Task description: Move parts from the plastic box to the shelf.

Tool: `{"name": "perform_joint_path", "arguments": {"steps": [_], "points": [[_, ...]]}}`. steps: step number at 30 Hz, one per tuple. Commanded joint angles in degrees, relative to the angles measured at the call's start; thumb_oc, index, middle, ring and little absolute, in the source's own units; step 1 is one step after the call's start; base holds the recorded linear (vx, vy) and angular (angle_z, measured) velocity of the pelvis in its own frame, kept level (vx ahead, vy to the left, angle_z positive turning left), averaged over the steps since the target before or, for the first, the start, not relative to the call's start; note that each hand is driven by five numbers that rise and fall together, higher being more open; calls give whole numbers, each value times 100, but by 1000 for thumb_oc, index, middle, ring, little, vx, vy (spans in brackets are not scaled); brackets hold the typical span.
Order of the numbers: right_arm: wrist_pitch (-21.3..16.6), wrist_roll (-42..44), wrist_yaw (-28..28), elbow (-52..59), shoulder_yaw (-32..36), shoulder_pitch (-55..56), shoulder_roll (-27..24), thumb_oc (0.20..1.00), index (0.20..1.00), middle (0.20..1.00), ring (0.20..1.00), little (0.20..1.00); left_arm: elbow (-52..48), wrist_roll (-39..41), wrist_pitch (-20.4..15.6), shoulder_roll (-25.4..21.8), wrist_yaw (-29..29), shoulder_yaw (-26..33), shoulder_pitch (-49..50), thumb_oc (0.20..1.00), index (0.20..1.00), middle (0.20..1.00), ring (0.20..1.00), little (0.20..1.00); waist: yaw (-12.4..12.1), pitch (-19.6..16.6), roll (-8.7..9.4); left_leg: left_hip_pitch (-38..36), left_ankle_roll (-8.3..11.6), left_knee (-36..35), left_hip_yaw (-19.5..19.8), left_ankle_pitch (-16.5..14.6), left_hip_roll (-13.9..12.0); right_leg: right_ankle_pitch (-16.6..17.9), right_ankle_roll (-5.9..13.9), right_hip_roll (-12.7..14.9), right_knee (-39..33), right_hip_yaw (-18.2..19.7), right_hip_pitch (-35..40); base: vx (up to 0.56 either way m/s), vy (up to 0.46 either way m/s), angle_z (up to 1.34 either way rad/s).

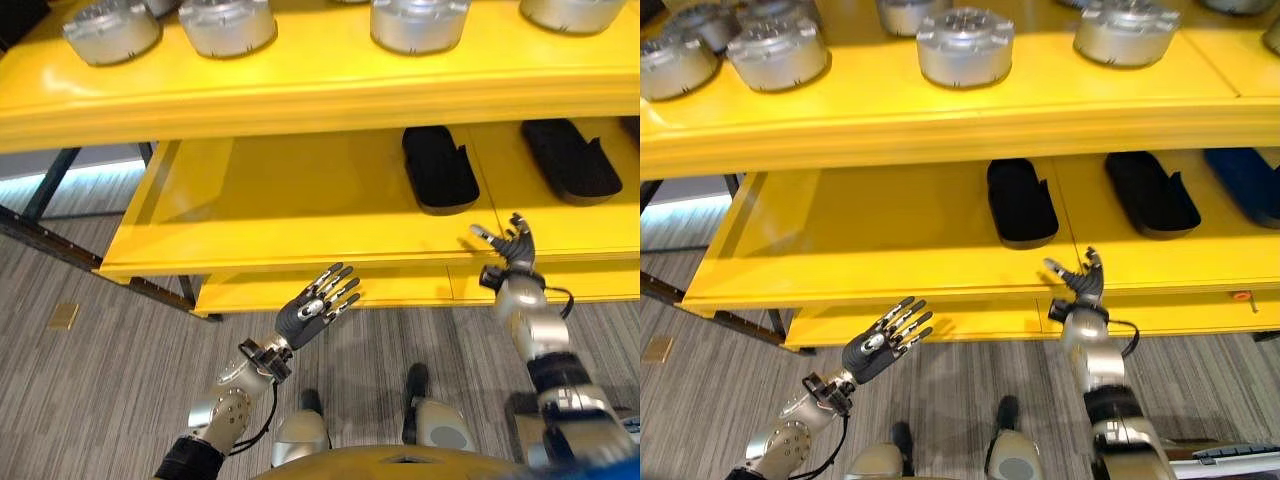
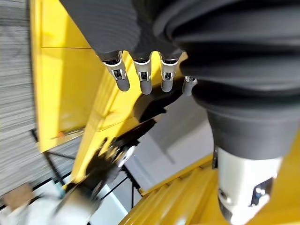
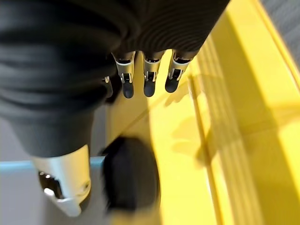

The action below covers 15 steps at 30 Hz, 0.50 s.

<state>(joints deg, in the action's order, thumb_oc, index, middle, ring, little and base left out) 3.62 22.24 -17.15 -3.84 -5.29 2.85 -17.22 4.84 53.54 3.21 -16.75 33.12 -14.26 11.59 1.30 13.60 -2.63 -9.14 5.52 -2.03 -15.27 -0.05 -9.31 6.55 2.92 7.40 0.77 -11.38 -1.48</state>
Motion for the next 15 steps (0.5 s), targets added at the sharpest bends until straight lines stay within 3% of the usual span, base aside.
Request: {"name": "perform_joint_path", "arguments": {"steps": [1,3,6,7,9,10,11,12,15], "points": [[-359,554,1140,-166,72,-609,-377,1000,1000,1000,1000,1000,-270,-641,-223,-194,723,9,-3,1000,1000,1000,1000,1000,151,78,69,510,-68,177,95,551,-233,-661,160,160,634,127,214,-68,356,-27],[-146,590,1711,-143,-29,-144,-382,1000,1000,1000,1000,1000,-205,-1330,-17,-436,1537,-132,13,1000,1000,1000,1000,1000,327,-30,142,384,-91,97,-105,528,-217,-537,277,208,475,167,292,-63,367,-37],[90,658,1993,-367,-81,0,-577,1000,1000,1000,1000,1000,-146,-1765,-9,-808,1985,-444,-130,1000,1000,1000,1000,1000,495,-102,199,233,-141,-7,-378,503,-152,-354,469,330,334,168,345,-36,409,-37],[81,758,1997,-422,-83,141,-690,1000,1000,1000,1000,1000,-134,-1580,133,-1011,2013,-720,-374,1000,1000,1000,1000,1000,634,-131,264,156,-216,-75,-593,465,-72,-197,627,440,291,150,302,-38,492,-39],[75,778,1949,-461,-54,211,-695,1000,1000,1000,1000,1000,-106,-1483,231,-1035,1957,-835,-501,1000,1000,1000,1000,1000,697,-116,323,103,-257,-103,-741,434,-8,-32,731,521,207,106,263,-71,327,-27],[-17,753,1927,-554,-48,233,-597,1000,1000,1000,1000,1000,-102,-1523,281,-976,1867,-918,-589,1000,1000,1000,1000,1000,747,-68,422,14,-286,-117,-948,351,63,306,910,695,69,26,123,-96,166,-50],[-17,737,1956,-562,-40,236,-579,1000,1000,1000,1000,1000,-97,-1535,279,-970,1851,-926,-591,1000,1000,1000,1000,1000,750,-64,441,7,-292,-118,-975,336,73,395,934,729,51,33,83,-94,131,-71],[-84,677,2029,-652,7,242,-444,1000,1000,1000,1000,1000,-60,-1580,263,-919,1763,-936,-555,1000,1000,1000,1000,1000,777,-36,501,-118,-300,-122,-1160,133,95,613,1101,879,261,-34,-138,-53,42,-60],[-181,611,2017,-644,18,205,-392,1000,1000,1000,1000,1000,-7,-1642,161,-885,1549,-854,-462,1000,1000,1000,1000,1000,707,-68,514,-15,-393,90,-1511,84,30,459,1007,930,865,-338,-219,-138,-21,-67]]}}
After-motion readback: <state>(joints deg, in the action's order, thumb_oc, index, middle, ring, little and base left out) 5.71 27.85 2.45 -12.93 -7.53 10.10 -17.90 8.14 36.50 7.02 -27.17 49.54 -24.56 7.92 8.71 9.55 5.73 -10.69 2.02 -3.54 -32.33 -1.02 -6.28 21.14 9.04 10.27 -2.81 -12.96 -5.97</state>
